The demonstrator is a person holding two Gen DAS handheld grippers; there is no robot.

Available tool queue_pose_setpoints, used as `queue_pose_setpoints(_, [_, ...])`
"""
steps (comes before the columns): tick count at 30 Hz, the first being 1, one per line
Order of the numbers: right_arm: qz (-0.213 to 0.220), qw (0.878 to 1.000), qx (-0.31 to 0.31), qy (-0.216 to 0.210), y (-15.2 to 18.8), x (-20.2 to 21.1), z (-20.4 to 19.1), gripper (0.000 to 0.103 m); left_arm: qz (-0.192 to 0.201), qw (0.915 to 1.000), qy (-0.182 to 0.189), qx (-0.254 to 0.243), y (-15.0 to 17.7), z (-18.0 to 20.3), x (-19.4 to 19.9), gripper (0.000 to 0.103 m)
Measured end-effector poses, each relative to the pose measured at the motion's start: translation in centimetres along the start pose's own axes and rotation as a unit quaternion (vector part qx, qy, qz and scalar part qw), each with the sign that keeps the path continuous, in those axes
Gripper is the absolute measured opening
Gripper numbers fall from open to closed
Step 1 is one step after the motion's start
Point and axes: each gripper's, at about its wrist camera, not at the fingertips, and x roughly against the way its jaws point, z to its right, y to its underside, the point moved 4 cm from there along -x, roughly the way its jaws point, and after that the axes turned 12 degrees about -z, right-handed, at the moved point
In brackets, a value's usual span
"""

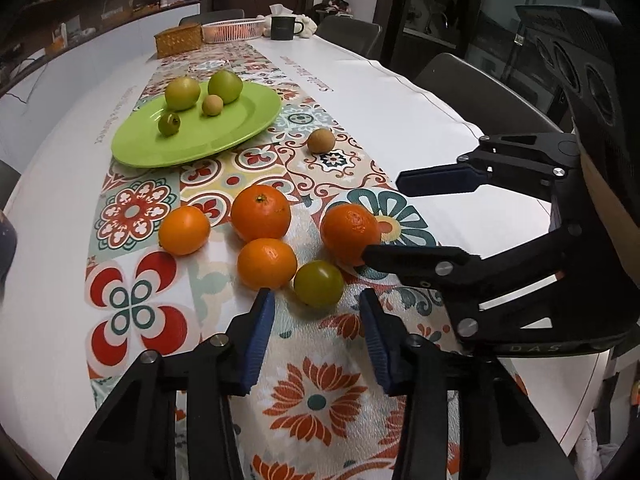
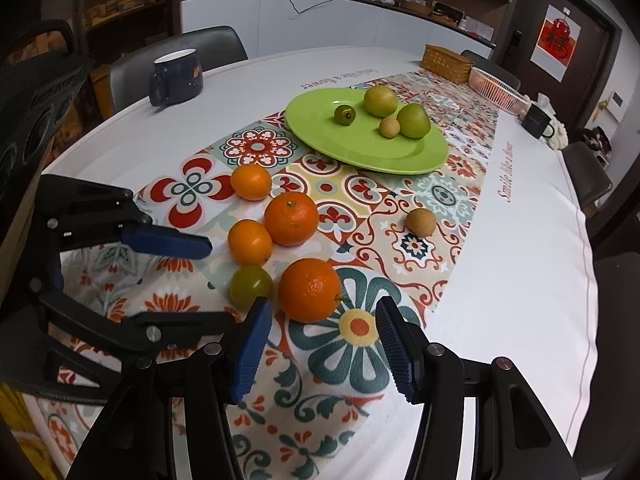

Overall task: Organize fruits
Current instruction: 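Grasp a green citrus with the left gripper while the right grasps an orange, then carry the green citrus and orange over the green plate and lower them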

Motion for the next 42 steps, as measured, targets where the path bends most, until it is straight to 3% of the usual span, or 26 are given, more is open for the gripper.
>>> queue_pose_setpoints(15, [-0.004, 0.997, -0.032, -0.073, -1.0, -2.4, 0.5, 0.054, -0.008, 0.9998, 0.009, 0.014, -0.4, -1.0, -0.3, 0.029])
queue_pose_setpoints(20, [-0.004, 0.994, -0.041, -0.102, -1.1, -2.9, 0.1, 0.042, -0.011, 0.9997, 0.011, 0.018, -0.4, -1.2, -0.3, 0.029])
queue_pose_setpoints(24, [0.003, 0.994, -0.057, -0.091, -0.7, -2.7, 0.3, 0.042, -0.015, 0.9997, 0.014, 0.016, -0.4, -0.9, -0.5, 0.029])
queue_pose_setpoints(29, [0.022, 0.994, -0.098, -0.041, 0.6, -1.3, 1.2, 0.042, -0.020, 0.9997, 0.009, 0.013, -0.6, -0.6, -1.3, 0.029])
queue_pose_setpoints(37, [0.026, 0.990, -0.131, -0.034, 2.4, -0.7, 1.8, 0.042, -0.023, 0.9996, -0.018, 0.000, -1.0, 0.1, -2.3, 0.030])
queue_pose_setpoints(42, [0.025, 0.987, -0.151, -0.040, 3.4, -0.7, 1.8, 0.042, -0.016, 0.9998, -0.013, 0.005, -1.0, 0.1, -1.5, 0.029])
